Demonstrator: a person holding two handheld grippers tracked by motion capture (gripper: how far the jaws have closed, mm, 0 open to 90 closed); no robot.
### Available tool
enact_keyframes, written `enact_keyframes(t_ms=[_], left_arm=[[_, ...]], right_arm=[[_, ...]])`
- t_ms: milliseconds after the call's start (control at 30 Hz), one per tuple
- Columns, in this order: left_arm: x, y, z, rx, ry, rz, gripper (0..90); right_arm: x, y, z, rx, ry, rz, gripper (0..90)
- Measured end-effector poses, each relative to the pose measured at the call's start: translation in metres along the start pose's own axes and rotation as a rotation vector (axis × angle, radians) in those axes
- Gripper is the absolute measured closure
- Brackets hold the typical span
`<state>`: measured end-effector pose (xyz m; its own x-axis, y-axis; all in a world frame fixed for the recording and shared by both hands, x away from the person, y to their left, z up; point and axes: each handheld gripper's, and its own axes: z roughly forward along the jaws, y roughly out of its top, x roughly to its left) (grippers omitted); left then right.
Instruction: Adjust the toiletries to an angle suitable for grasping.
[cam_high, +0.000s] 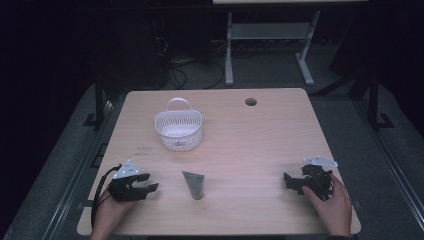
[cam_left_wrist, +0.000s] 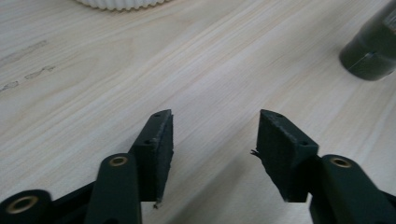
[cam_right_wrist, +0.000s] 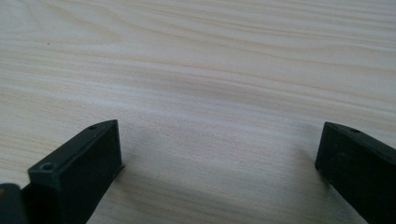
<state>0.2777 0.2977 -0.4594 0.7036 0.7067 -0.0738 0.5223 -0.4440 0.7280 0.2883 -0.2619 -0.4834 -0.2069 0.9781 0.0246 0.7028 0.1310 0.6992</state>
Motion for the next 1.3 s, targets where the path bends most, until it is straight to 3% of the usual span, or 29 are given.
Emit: enact_keyframes(t_ms=[233, 333, 567, 767, 1000, 1300], left_arm=[[-0.004, 0.005, -0.005, 0.017, -0.027, -0.005, 59.4], [-0.005, 0.007, -0.007, 0.02, -0.047, -0.018, 66.8], [-0.007, 0.013, -0.013, 0.043, -0.064, -0.005, 87.8], [-0.014, 0.023, -0.017, 0.064, -0.092, 0.027, 89.7], [-0.019, 0.031, -0.019, 0.073, -0.097, 0.054, 89.7], [-0.025, 0.044, -0.026, 0.072, -0.112, 0.052, 89.7]], right_arm=[[0.0, 0.0, 0.0, 0.0, 0.0, 0.0, 0.0], [0.0, 0.0, 0.0, 0.0, 0.0, 0.0, 0.0], [0.0, 0.0, 0.0, 0.0, 0.0, 0.0, 0.0], [0.0, 0.0, 0.0, 0.0, 0.0, 0.0, 0.0], [0.0, 0.0, 0.0, 0.0, 0.0, 0.0, 0.0], [0.0, 0.0, 0.0, 0.0, 0.0, -0.002, 0.0]])
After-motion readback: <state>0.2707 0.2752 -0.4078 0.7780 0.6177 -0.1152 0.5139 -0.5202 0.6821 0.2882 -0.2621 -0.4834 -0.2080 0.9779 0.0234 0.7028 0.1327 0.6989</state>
